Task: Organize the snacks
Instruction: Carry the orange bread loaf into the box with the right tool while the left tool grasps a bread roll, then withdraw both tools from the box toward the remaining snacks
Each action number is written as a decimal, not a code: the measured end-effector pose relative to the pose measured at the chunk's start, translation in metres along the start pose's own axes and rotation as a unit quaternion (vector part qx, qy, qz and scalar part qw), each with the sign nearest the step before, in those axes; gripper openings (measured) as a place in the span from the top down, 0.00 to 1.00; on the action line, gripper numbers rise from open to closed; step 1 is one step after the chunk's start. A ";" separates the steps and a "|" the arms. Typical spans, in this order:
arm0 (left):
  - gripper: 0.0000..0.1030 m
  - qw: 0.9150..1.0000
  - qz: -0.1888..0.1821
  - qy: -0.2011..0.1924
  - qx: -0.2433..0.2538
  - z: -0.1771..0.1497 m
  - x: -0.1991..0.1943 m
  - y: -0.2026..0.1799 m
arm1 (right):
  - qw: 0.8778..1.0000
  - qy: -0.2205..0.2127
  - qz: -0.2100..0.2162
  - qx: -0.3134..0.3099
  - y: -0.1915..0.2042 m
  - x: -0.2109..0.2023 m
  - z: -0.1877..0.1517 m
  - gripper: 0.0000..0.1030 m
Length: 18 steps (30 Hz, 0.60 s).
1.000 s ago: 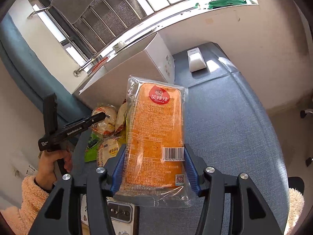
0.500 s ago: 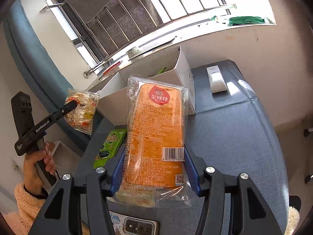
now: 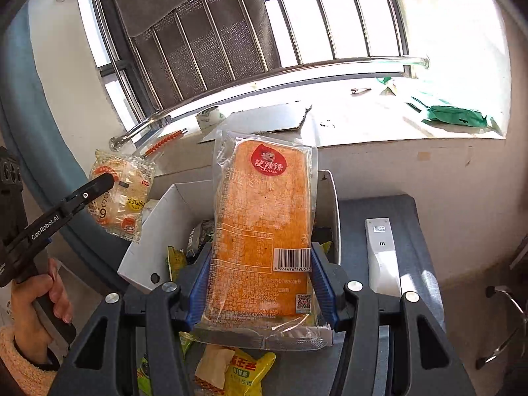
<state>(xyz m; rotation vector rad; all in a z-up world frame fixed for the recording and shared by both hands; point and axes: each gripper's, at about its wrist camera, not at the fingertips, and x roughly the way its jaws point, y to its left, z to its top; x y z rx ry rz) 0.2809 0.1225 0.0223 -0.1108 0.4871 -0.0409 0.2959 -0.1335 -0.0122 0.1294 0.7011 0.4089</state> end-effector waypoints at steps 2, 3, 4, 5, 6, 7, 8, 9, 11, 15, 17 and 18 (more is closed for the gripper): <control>0.78 1.000 0.010 0.010 0.002 0.002 0.020 0.002 | 1.000 0.008 -0.004 -0.002 -0.004 0.017 0.009 0.42; 0.48 0.999 0.013 0.033 0.001 0.001 0.033 0.005 | 1.000 0.017 -0.007 -0.005 -0.005 0.026 0.011 0.38; 0.26 0.998 0.009 0.063 -0.009 -0.001 0.047 0.009 | 1.000 0.028 -0.009 -0.007 -0.006 0.033 0.013 0.27; 0.02 0.996 0.007 0.085 -0.020 -0.005 0.056 0.014 | 0.999 0.037 -0.009 -0.005 -0.008 0.040 0.013 0.18; 0.00 0.996 0.012 0.089 -0.020 -0.012 0.059 0.015 | 0.999 0.043 -0.021 0.002 -0.009 0.045 0.012 0.01; 0.00 0.996 0.020 0.089 -0.014 -0.018 0.059 0.014 | 0.998 0.047 -0.038 0.003 -0.011 0.047 0.010 0.00; 0.00 0.996 0.029 0.088 -0.008 -0.022 0.057 0.014 | 0.998 0.047 -0.047 -0.004 -0.011 0.046 0.007 0.00; 0.00 0.995 0.038 0.089 -0.003 -0.027 0.054 0.013 | 0.998 0.037 -0.045 -0.007 -0.013 0.043 0.003 0.00; 0.00 0.996 0.033 0.088 0.005 -0.035 0.046 0.012 | 0.999 0.030 -0.034 -0.003 -0.015 0.038 -0.002 0.00; 0.00 0.996 0.033 0.086 0.020 -0.038 0.025 0.007 | 1.000 0.016 -0.025 -0.002 -0.012 0.017 -0.005 0.00; 0.00 0.997 0.029 0.071 0.026 -0.037 0.004 0.006 | 1.000 0.002 -0.014 -0.007 -0.007 -0.001 -0.008 0.00; 0.00 0.997 0.026 0.065 0.024 -0.036 -0.008 0.006 | 1.000 -0.005 -0.011 -0.008 -0.005 -0.009 -0.010 0.00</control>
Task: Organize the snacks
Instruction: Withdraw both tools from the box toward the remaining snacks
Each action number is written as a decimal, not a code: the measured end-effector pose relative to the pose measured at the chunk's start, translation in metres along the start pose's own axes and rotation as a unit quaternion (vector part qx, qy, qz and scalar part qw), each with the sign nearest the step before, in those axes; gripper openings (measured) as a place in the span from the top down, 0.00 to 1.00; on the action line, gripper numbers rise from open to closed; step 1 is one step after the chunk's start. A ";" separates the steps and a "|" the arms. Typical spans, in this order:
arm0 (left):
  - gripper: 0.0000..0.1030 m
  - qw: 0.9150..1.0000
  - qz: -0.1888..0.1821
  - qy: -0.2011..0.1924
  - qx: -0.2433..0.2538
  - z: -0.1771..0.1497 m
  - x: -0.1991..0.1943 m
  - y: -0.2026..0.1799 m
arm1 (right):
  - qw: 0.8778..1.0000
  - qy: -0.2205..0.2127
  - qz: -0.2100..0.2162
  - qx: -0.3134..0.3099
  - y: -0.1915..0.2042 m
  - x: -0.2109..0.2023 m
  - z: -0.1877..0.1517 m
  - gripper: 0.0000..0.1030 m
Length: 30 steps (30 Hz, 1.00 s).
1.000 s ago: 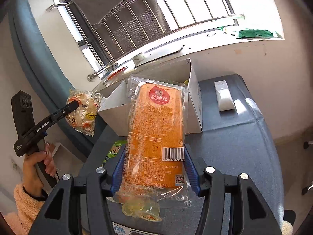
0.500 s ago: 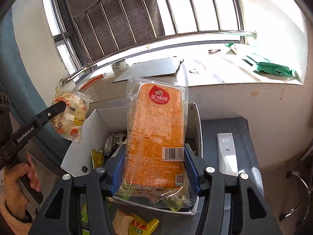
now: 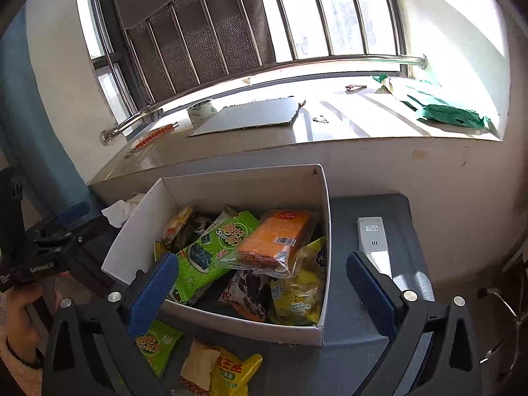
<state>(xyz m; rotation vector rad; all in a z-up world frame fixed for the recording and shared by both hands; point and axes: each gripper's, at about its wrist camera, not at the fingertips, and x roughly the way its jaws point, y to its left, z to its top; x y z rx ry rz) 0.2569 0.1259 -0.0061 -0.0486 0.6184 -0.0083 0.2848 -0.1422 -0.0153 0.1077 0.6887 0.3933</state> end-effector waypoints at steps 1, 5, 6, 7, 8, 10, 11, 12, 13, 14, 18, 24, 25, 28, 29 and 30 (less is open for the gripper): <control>0.00 1.000 -0.003 -0.008 -0.003 -0.001 -0.012 0.001 | 1.000 -0.008 0.003 0.000 0.002 -0.010 -0.002 0.00; 0.00 0.999 -0.012 -0.036 -0.001 -0.019 -0.057 -0.006 | 0.999 -0.032 0.026 -0.011 0.009 -0.048 -0.022 0.00; 0.00 0.999 -0.013 -0.042 -0.003 -0.025 -0.068 -0.009 | 0.999 -0.038 0.028 -0.014 0.010 -0.058 -0.030 0.00; 0.00 0.999 -0.018 -0.046 -0.005 -0.032 -0.077 -0.012 | 0.998 -0.045 0.032 -0.016 0.012 -0.067 -0.037 0.00; 0.00 0.998 -0.026 -0.048 -0.007 -0.042 -0.086 -0.015 | 0.998 -0.050 0.041 -0.018 0.013 -0.076 -0.047 0.00; 0.00 0.998 -0.032 -0.051 -0.018 -0.062 -0.103 -0.020 | 0.997 -0.049 0.048 -0.020 0.015 -0.089 -0.066 0.00; 0.00 0.998 -0.035 -0.049 -0.021 -0.073 -0.110 -0.024 | 0.997 -0.047 0.052 -0.022 0.016 -0.094 -0.078 0.00; 0.00 0.998 -0.036 -0.052 -0.024 -0.084 -0.115 -0.027 | 0.998 -0.044 0.051 -0.021 0.016 -0.098 -0.089 0.00; 0.00 0.998 -0.035 -0.050 -0.029 -0.097 -0.120 -0.031 | 0.998 -0.040 0.052 -0.018 0.016 -0.100 -0.100 0.00; 0.00 0.998 -0.035 -0.045 -0.032 -0.108 -0.122 -0.035 | 0.998 -0.037 0.056 -0.012 0.014 -0.102 -0.111 0.00; 0.00 0.997 -0.045 -0.030 -0.058 -0.152 -0.129 -0.047 | 0.996 -0.026 0.071 0.043 0.000 -0.105 -0.157 0.00; 0.00 0.993 -0.066 -0.003 -0.097 -0.192 -0.130 -0.051 | 0.996 0.007 0.079 0.051 -0.009 -0.103 -0.199 0.00; 0.00 0.993 -0.066 0.001 -0.096 -0.194 -0.130 -0.051 | 0.996 0.011 0.071 0.046 -0.008 -0.102 -0.202 0.00; 0.00 0.994 -0.055 0.006 -0.095 -0.198 -0.130 -0.053 | 0.998 0.026 0.053 0.023 -0.001 -0.098 -0.211 0.00; 0.00 0.994 -0.058 0.006 -0.095 -0.198 -0.130 -0.053 | 0.998 0.025 0.050 0.015 0.001 -0.098 -0.213 0.00; 0.00 0.994 -0.060 0.005 -0.095 -0.198 -0.131 -0.054 | 0.999 0.027 0.046 0.008 0.004 -0.097 -0.215 0.00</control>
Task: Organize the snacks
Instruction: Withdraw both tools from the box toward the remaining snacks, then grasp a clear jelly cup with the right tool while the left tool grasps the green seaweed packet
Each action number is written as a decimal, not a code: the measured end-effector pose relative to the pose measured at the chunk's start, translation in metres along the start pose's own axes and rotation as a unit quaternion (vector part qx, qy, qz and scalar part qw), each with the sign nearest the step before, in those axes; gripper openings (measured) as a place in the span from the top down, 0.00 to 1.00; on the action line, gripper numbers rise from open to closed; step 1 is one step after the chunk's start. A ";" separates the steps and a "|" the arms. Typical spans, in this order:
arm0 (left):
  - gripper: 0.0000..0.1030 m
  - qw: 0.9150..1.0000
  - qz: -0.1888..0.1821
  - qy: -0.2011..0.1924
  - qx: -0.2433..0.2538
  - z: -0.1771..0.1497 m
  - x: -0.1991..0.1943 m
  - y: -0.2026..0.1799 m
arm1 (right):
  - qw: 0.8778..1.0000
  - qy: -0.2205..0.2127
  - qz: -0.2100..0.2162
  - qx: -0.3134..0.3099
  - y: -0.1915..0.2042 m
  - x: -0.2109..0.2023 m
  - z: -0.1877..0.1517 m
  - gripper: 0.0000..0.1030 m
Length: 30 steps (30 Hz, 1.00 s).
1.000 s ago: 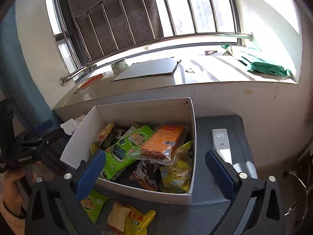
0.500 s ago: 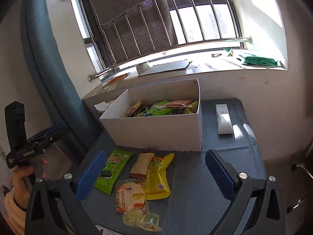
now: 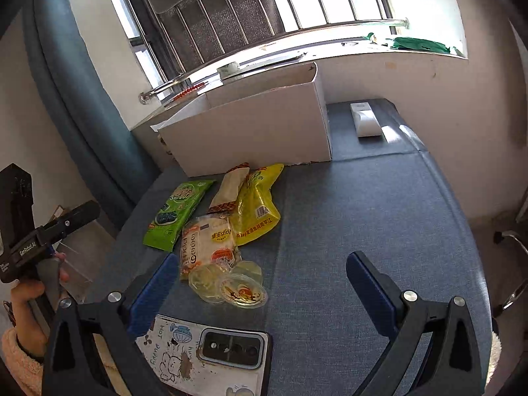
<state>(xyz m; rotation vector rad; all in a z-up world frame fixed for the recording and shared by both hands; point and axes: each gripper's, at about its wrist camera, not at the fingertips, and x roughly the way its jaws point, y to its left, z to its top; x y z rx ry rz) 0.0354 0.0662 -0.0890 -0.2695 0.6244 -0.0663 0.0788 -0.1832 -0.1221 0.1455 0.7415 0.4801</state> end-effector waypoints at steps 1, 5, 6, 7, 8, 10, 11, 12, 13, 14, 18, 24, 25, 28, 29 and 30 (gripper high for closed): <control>0.00 1.000 -0.002 -0.001 0.002 0.000 0.000 0.000 | 1.000 0.005 -0.005 -0.010 0.003 0.003 -0.002 0.00; 0.00 1.000 0.011 0.004 0.008 -0.002 0.002 0.001 | 0.997 0.043 -0.032 -0.056 0.015 0.020 -0.011 0.00; 0.00 1.000 0.010 0.006 0.007 -0.002 0.003 0.001 | 0.996 0.045 -0.032 -0.066 0.017 0.023 -0.013 0.00; 0.00 1.000 0.009 0.008 0.006 -0.003 0.003 0.003 | 0.996 0.046 -0.035 -0.073 0.020 0.026 -0.015 0.00; 0.00 1.000 0.009 0.010 0.006 -0.004 0.004 0.004 | 0.995 0.048 -0.042 -0.076 0.020 0.029 -0.015 0.00; 0.00 1.000 0.011 0.017 0.005 -0.006 0.007 0.005 | 0.993 0.060 -0.063 -0.086 0.022 0.037 -0.017 0.00; 0.00 1.000 0.009 0.019 0.004 -0.006 0.008 0.006 | 0.992 0.065 -0.060 -0.092 0.023 0.041 -0.018 0.00; 0.00 1.000 0.009 0.021 0.002 -0.007 0.009 0.006 | 0.991 0.074 -0.055 -0.099 0.024 0.044 -0.019 0.00; 0.00 1.000 0.009 0.021 0.001 -0.008 0.009 0.007 | 0.990 0.080 -0.052 -0.106 0.025 0.047 -0.020 0.00; 0.00 1.000 0.007 0.023 0.001 -0.008 0.010 0.008 | 0.988 0.084 -0.051 -0.116 0.026 0.051 -0.021 0.00; 0.00 1.000 0.004 0.029 -0.001 -0.009 0.014 0.008 | 0.978 0.096 -0.068 -0.172 0.034 0.062 -0.026 0.05; 0.00 0.999 0.006 0.034 0.002 -0.010 0.019 0.006 | 0.982 0.108 -0.027 -0.151 0.029 0.066 -0.023 0.52; 0.00 0.999 0.006 0.034 0.001 -0.010 0.020 0.007 | 0.984 0.105 -0.020 -0.143 0.026 0.063 -0.023 0.52; 0.00 0.999 0.012 0.042 -0.002 -0.009 0.027 0.012 | 0.988 0.094 -0.006 -0.121 0.020 0.052 -0.022 0.53; 0.00 0.999 0.013 0.047 -0.001 -0.009 0.031 0.013 | 0.989 0.090 -0.005 -0.116 0.019 0.047 -0.021 0.53; 0.00 0.998 0.018 0.052 0.000 -0.008 0.036 0.015 | 0.991 0.084 -0.004 -0.109 0.016 0.043 -0.020 0.53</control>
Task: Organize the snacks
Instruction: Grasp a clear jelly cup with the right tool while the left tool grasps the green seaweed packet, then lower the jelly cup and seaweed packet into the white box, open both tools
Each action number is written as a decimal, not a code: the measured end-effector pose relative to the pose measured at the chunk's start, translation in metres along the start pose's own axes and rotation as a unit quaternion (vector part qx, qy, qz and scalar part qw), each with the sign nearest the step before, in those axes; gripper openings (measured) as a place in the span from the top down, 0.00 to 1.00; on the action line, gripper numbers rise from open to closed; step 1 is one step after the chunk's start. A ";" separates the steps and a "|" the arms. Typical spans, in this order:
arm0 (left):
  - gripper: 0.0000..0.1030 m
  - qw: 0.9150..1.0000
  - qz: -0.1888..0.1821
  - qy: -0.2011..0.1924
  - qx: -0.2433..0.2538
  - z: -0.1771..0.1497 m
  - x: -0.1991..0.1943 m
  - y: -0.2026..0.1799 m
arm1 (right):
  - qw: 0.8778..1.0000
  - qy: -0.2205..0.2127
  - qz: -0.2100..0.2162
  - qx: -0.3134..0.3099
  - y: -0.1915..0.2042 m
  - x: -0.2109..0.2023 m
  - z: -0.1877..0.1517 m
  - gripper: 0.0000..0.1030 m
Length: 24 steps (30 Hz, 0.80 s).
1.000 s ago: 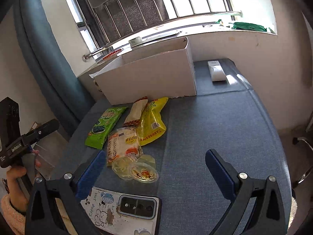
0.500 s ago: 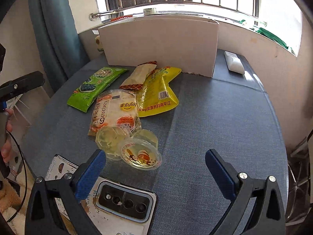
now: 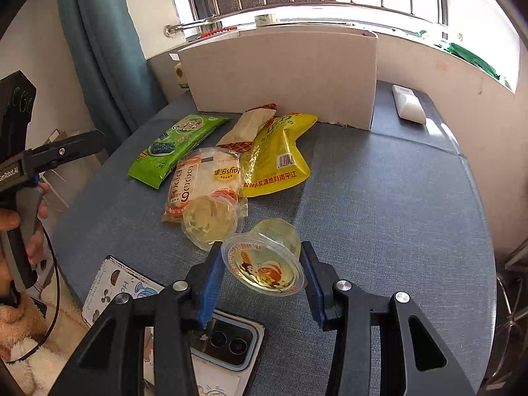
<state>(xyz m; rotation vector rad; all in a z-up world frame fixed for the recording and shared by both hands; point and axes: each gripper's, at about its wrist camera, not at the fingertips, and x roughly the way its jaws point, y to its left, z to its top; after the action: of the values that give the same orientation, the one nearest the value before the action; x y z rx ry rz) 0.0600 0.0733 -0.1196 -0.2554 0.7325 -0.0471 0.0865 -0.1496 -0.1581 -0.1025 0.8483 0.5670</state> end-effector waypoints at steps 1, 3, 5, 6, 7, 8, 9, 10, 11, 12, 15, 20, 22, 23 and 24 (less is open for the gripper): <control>0.00 1.000 0.006 0.012 0.006 0.002 0.008 0.001 | 1.000 -0.005 0.003 0.011 -0.003 -0.005 0.001 0.52; 0.00 0.999 0.023 0.036 0.018 0.007 0.025 0.001 | 0.999 -0.021 0.017 0.027 -0.009 -0.016 0.001 0.52; 0.00 0.997 0.039 0.059 0.024 0.014 0.045 0.004 | 0.998 -0.034 0.030 0.031 -0.010 -0.024 0.004 0.52; 0.00 0.996 0.044 0.069 0.024 0.018 0.054 0.005 | 0.998 -0.038 0.028 0.030 -0.010 -0.028 0.005 0.52; 0.00 0.996 0.050 0.074 0.022 0.023 0.064 0.006 | 0.999 -0.039 0.023 0.028 -0.009 -0.029 0.006 0.52; 0.00 0.995 0.054 0.081 0.021 0.028 0.072 0.006 | 0.999 -0.038 0.020 0.025 -0.008 -0.030 0.006 0.52; 0.00 0.994 0.061 0.088 0.021 0.033 0.081 0.006 | 0.999 -0.039 0.020 0.023 -0.007 -0.030 0.007 0.52; 0.00 0.993 0.064 0.093 0.020 0.037 0.090 0.006 | 0.999 -0.041 0.022 0.023 -0.006 -0.030 0.006 0.52; 0.00 0.992 0.066 0.102 0.019 0.040 0.098 0.006 | 0.999 -0.040 0.026 0.023 -0.005 -0.031 0.004 0.52; 0.00 0.991 0.063 0.113 0.016 0.041 0.106 0.005 | 0.999 -0.039 0.027 0.023 -0.005 -0.030 0.004 0.52; 0.02 0.989 0.069 0.132 0.006 0.042 0.125 0.010 | 0.998 -0.038 0.034 0.030 -0.007 -0.032 0.000 0.52; 0.37 0.992 0.061 0.094 0.060 0.042 0.109 0.002 | 0.998 -0.043 0.039 0.039 -0.013 -0.034 -0.002 0.52; 0.37 0.994 0.059 0.069 0.068 0.043 0.093 0.000 | 0.997 -0.047 0.044 0.048 -0.016 -0.035 -0.002 0.52; 0.37 0.994 0.056 0.060 0.070 0.043 0.085 -0.001 | 0.996 -0.051 0.049 0.054 -0.018 -0.035 -0.002 0.52; 0.37 0.995 0.050 0.049 0.069 0.044 0.075 -0.001 | 0.995 -0.059 0.054 0.062 -0.020 -0.037 -0.001 0.52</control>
<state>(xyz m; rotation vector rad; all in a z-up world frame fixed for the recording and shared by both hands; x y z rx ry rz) 0.1449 0.0721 -0.1374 -0.0850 0.8350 -0.0141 0.0768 -0.1828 -0.1348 0.0892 0.7759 0.6139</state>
